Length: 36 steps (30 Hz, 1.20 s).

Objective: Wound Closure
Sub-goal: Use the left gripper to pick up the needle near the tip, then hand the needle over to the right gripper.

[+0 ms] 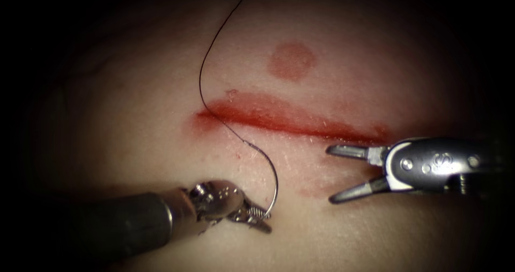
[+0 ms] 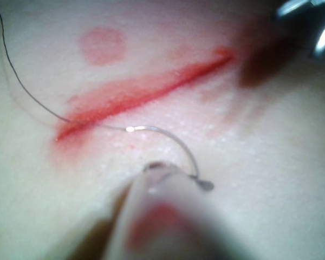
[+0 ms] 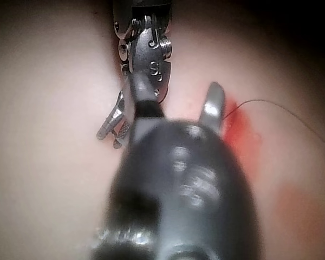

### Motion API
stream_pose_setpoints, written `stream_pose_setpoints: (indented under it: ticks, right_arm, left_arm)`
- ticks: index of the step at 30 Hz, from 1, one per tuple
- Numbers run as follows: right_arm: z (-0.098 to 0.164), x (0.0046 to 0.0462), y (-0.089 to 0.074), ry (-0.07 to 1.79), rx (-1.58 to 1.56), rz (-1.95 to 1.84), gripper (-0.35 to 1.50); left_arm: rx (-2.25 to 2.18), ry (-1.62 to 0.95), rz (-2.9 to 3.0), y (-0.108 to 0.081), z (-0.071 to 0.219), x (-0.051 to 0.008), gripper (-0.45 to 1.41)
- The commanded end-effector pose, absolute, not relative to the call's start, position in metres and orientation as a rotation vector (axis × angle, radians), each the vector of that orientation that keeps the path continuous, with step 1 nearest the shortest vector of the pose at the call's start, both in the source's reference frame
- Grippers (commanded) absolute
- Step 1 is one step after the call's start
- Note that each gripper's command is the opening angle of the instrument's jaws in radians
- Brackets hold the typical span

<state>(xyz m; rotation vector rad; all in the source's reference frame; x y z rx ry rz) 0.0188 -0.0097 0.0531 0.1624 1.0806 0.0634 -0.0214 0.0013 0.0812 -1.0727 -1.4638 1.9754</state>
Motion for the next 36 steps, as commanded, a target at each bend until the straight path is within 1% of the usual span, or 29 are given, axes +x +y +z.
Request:
stream_pose_setpoints:
  ticks: [1, 2, 3, 11, 19, 20, 22, 26, 28, 33, 36]
  right_arm:
    - [0.054, 0.0194, -0.01, 1.08, 0.167, 0.062, 1.04]
    - [0.054, 0.0194, -0.01, 1.08, 0.167, 0.062, 1.04]
    - [0.054, 0.0194, -0.01, 1.08, 0.167, 0.062, 1.04]
    - [0.054, 0.0195, -0.01, 1.08, 0.167, 0.062, 1.04]
    - [0.054, 0.0196, -0.01, 1.07, 0.156, 0.069, 1.03]
    - [0.054, 0.0197, -0.01, 1.061, 0.157, 0.092, 1.03]
    - [0.053, 0.0201, -0.01, 1.008, 0.142, 0.196, 1.11]
    - [0.052, 0.0211, -0.01, 0.965, 0.142, 0.323, 1.09]
    - [0.051, 0.0224, -0.009, 0.952, 0.086, 0.419, 1.04]
    - [0.048, 0.0242, -0.007, 0.885, -0.043, 0.579, 1.04]
    - [0.048, 0.0253, -0.007, 0.831, -0.104, 0.614, 1.04]
  left_arm:
    - [-1.067, -1.471, 1.966, 0.001, 0.082, -0.0218, -0.13]
    - [-1.063, -1.477, 1.954, 0.001, 0.082, -0.0218, -0.27]
    - [-1.064, -1.472, 1.954, 0.001, 0.082, -0.0217, -0.35]
    - [-0.927, -1.326, 1.915, 0.002, 0.08, -0.021, -0.35]
    - [-0.909, -1.203, 1.866, 0.004, 0.078, -0.0202, -0.35]
    - [-0.904, -1.188, 1.86, 0.005, 0.077, -0.02, -0.35]
    - [-0.869, -1.119, 1.826, 0.006, 0.074, -0.0196, -0.35]
    - [-0.838, -1.055, 1.822, 0.007, 0.072, -0.0192, -0.35]
    - [-0.806, -0.961, 1.861, 0.007, 0.069, -0.019, -0.35]
    - [-0.75, -0.842, 1.913, 0.008, 0.068, -0.0191, -0.35]
    - [-0.721, -0.762, 1.965, 0.008, 0.068, -0.0191, -0.35]
